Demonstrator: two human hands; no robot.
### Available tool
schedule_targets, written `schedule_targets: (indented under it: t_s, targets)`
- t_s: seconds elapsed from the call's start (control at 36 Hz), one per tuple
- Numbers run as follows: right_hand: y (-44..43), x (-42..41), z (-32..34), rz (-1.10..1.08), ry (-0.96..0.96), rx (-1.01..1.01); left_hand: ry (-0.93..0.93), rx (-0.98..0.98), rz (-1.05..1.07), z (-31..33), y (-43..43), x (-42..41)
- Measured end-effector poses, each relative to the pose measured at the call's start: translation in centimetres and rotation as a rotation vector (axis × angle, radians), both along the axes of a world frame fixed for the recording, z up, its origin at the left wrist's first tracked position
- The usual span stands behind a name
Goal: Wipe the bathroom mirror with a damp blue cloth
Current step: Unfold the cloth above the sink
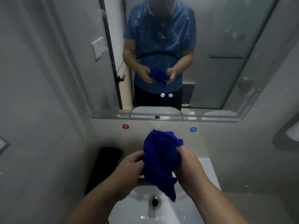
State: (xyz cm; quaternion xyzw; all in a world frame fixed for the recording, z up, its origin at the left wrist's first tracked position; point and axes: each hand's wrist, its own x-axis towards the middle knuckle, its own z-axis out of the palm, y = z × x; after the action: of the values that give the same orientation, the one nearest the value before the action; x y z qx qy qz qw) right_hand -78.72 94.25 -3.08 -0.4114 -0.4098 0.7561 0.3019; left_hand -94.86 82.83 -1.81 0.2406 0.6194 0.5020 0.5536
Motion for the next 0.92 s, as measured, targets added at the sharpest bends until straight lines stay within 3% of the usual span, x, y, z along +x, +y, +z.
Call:
schedule_targets:
  t_s: [0.06,0.08,0.17,0.22,0.28,0.36,0.5,0.61,0.69,0.75,0.83,0.92]
  targets:
    - [0.6,0.8,0.7,-0.051,0.109,-0.207,-0.063,-0.002,0.091,0.9,0.0,-0.5]
    - [0.9,1.2,1.1,-0.059,0.067,-0.195,-0.08,0.004,0.105,1.3,0.1,-0.7]
    - [1.6,2.1,2.2,-0.046,-0.185,0.115,-0.159,-0.015,0.075,2.3,0.1,-0.2]
    - [1.6,2.5,2.5,-0.015,-0.241,0.288,-0.072,-0.041,-0.022,2.8,0.4,1.2]
    - [1.1,2.5,2.7,0.038,-0.209,0.318,0.101,-0.019,-0.17,3.3,0.8,3.4]
    - [0.7,2.8,3.6,0.072,-0.172,0.33,0.18,0.08,-0.09,3.2,1.6,5.5]
    - [3.2,4.8,5.4,-0.086,0.015,0.229,-0.328,0.284,0.047,3.7,1.8,4.0]
    - [4.4,6.5,5.3,-0.135,0.187,0.164,-0.439,0.368,0.069,3.5,2.0,2.4]
    - [5.1,7.4,6.0,-0.103,0.167,0.345,-0.5,0.381,0.053,3.5,1.9,2.2]
    - [5.7,8.0,6.5,0.004,0.057,0.502,-0.339,0.312,0.118,3.6,1.9,2.3]
    - [6.2,8.2,6.3,0.114,-0.174,0.71,0.162,0.156,0.2,3.9,2.2,3.1]
    - [6.6,8.5,4.9,0.099,-0.476,0.833,0.431,0.166,0.195,4.3,3.0,4.1]
